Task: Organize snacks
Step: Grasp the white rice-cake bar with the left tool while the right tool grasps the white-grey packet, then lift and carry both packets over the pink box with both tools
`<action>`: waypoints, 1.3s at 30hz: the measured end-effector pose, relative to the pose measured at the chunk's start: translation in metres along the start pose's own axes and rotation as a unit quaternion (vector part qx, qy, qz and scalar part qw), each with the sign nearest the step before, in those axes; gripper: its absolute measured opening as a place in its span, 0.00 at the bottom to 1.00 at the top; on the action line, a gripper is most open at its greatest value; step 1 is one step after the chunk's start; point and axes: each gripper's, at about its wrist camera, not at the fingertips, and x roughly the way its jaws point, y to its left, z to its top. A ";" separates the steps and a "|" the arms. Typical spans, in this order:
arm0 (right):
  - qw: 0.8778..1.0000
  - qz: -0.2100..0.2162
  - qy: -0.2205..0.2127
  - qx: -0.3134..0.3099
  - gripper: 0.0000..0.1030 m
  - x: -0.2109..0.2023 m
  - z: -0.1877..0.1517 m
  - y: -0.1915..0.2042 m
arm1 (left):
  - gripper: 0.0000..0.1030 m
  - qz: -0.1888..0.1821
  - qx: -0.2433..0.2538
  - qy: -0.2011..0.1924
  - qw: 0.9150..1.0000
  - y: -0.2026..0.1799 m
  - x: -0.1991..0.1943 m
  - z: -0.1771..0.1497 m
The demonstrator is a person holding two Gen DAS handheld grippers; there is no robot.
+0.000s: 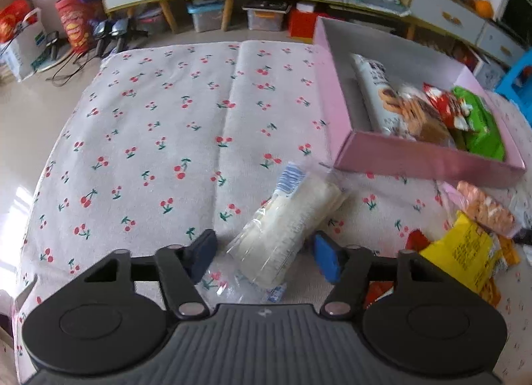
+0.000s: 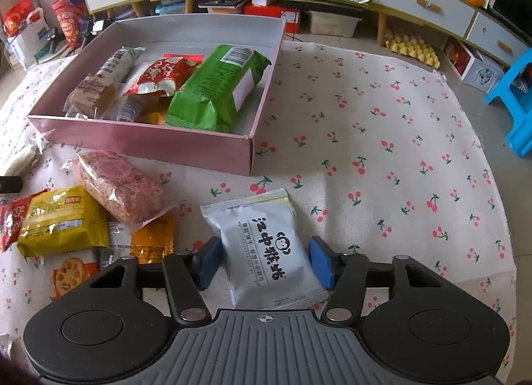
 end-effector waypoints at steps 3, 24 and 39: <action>1.000 -0.003 0.003 0.012 0.52 0.000 0.001 -0.001 | 0.42 0.000 -0.021 0.001 1.000 0.007 -0.002 0.002; 0.988 0.079 0.015 0.135 0.51 -0.020 0.012 -0.025 | 0.31 -0.056 -0.126 0.007 0.990 0.022 -0.015 0.011; 0.968 0.140 -0.036 0.206 0.51 -0.053 0.032 -0.034 | 0.31 -0.089 -0.133 -0.020 0.987 0.008 -0.034 0.023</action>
